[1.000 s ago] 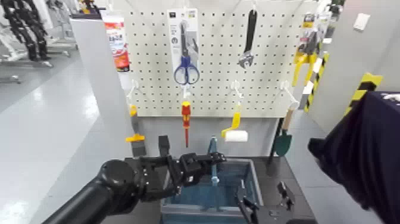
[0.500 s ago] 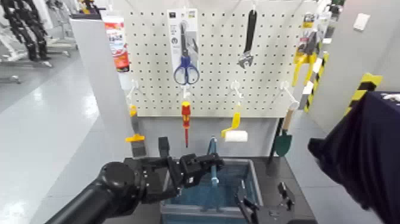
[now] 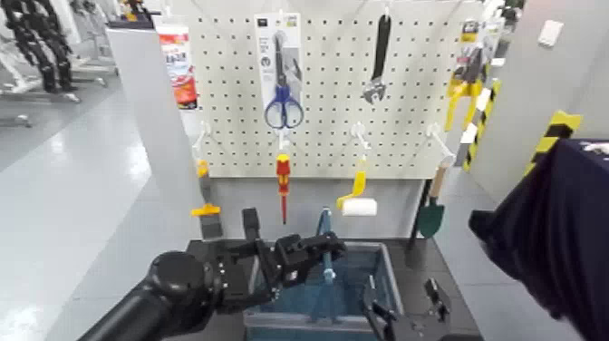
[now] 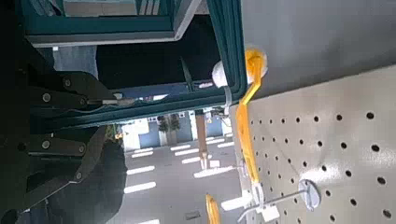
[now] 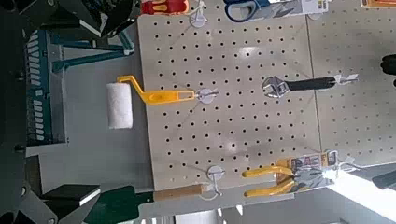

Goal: Grasp the handle of the crate.

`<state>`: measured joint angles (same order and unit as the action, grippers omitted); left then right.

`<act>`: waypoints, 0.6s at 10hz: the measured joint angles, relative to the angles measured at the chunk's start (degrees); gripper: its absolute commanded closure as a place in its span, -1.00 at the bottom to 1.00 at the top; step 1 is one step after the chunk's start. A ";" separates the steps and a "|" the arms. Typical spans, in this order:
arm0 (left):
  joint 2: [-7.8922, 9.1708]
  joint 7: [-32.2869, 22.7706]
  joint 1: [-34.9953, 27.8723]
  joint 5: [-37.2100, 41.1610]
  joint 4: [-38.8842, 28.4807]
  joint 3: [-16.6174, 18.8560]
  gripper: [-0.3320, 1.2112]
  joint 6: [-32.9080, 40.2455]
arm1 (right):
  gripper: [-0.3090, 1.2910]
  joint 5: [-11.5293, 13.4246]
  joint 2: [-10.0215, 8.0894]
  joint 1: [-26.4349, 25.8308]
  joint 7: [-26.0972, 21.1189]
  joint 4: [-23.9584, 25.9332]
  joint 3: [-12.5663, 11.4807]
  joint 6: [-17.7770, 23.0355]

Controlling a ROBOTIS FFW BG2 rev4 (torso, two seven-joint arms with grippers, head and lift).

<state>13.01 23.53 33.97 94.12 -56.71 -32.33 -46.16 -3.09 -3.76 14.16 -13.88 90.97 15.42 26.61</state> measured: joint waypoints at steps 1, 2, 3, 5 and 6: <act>0.21 -0.08 -1.08 0.00 -1.97 0.57 0.97 -0.17 | -0.44 0.04 0.00 0.09 -0.01 0.05 -0.10 -0.13; 0.35 -0.27 -2.19 0.00 -3.92 1.15 0.97 -0.32 | -0.44 0.12 0.00 0.17 -0.01 0.09 -0.22 -0.23; 0.45 -0.46 -3.03 0.00 -5.37 1.50 0.97 -0.43 | -0.44 0.19 0.01 0.23 -0.01 0.14 -0.32 -0.30; 0.77 -0.99 -4.77 0.00 -8.55 2.09 0.97 -1.02 | -0.44 0.44 0.06 0.36 -0.01 0.17 -0.46 -0.49; 0.98 -1.20 -5.59 0.00 -10.16 2.31 0.97 -1.51 | -0.44 0.51 0.06 0.41 -0.08 0.17 -0.48 -0.50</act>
<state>14.00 22.32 28.38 94.13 -66.88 -30.02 -47.67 -2.58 -3.69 14.57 -13.96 91.14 14.94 26.10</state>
